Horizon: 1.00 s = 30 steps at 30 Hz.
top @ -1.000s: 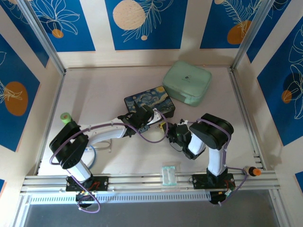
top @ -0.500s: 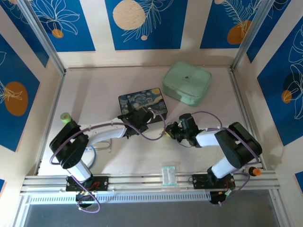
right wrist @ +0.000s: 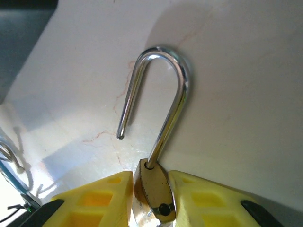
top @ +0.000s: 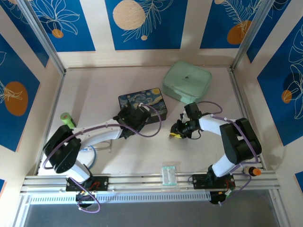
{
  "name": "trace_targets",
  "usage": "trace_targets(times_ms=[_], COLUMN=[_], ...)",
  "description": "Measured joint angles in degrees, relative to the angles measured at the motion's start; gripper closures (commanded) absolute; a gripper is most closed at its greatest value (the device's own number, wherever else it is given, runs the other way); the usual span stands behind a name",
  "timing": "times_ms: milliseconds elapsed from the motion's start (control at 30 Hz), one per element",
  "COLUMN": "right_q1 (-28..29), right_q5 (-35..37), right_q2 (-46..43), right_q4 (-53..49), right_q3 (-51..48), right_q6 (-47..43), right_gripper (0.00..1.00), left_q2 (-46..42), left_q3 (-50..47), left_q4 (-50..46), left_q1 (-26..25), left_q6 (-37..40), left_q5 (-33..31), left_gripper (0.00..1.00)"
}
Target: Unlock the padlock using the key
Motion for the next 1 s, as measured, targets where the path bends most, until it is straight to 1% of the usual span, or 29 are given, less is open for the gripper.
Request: trace_targets(times_ms=[167, 267, 333, 367, 400, 467, 567, 733, 833, 900, 1000], right_q1=[0.17, 1.14, 2.03, 2.47, 2.89, 3.52, 4.61, 6.62, 6.62, 6.47, 6.36], right_q5=[0.98, 2.71, 4.13, 5.05, 5.95, 7.43, 10.32, 17.31, 19.23, 18.80, 18.08], right_q2=[0.31, 0.26, 0.26, 0.26, 0.26, 0.26, 0.26, -0.20, -1.51, -3.37, -6.88], right_q4=[-5.60, -8.41, -9.94, -10.73, -11.54, -13.09, -15.87, -21.14, -22.99, -22.86, -22.14], right_q3=[1.84, 2.95, 3.91, 4.39, 4.81, 5.44, 6.51, 8.55, 8.57, 8.57, 8.70], right_q6=[-2.78, -3.32, -3.54, -3.65, -3.72, -3.72, -3.74, -4.15, -4.96, -5.35, -6.51], right_gripper=[0.70, 0.63, 0.61, 0.61, 0.61, 0.61, 0.60, 0.58, 0.48, 0.36, 0.23], left_q2=[-3.93, -5.99, -7.43, -8.17, -8.87, -10.47, -14.10, -21.92, -24.70, -25.42, -25.90], left_q3=[-0.04, -0.28, -0.94, -1.33, -1.73, -2.71, -5.01, -9.60, -10.75, -11.13, -12.28], left_q4=[0.02, 0.04, 0.00, 0.00, -0.02, -0.02, 0.20, 1.66, 2.21, 2.60, 3.26], left_q1=[0.07, 0.11, 0.17, 0.22, 0.24, 0.42, 1.79, 6.14, 7.89, 8.46, 9.09], left_q6=[-1.81, -2.71, -3.23, -3.56, -3.78, -5.14, -7.32, -11.82, -13.62, -14.29, -14.95], left_q5=[0.76, 1.05, 1.16, 1.44, 1.66, 2.36, 4.11, 8.92, 11.06, 11.61, 11.45], left_gripper=[0.08, 0.08, 0.08, 0.02, 0.00, 0.00, 0.00, 0.00, 0.00, 0.00, 0.00])
